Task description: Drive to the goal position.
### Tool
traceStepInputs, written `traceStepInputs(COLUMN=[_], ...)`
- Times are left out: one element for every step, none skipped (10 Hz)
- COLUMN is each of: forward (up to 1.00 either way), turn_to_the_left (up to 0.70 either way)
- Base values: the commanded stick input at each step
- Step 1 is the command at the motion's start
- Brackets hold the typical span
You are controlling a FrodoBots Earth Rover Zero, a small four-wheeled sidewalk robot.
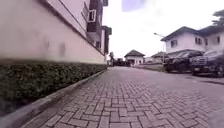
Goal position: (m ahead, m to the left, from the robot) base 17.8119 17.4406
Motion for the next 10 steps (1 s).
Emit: traceStepInputs(forward=[0.70,0.70,0.70,0.70,0.70,0.70,0.70,0.70,0.70,0.70], turn_to_the_left=[0.00,0.00,0.00,0.00,0.00,0.00,0.00,0.00,0.00,0.00])
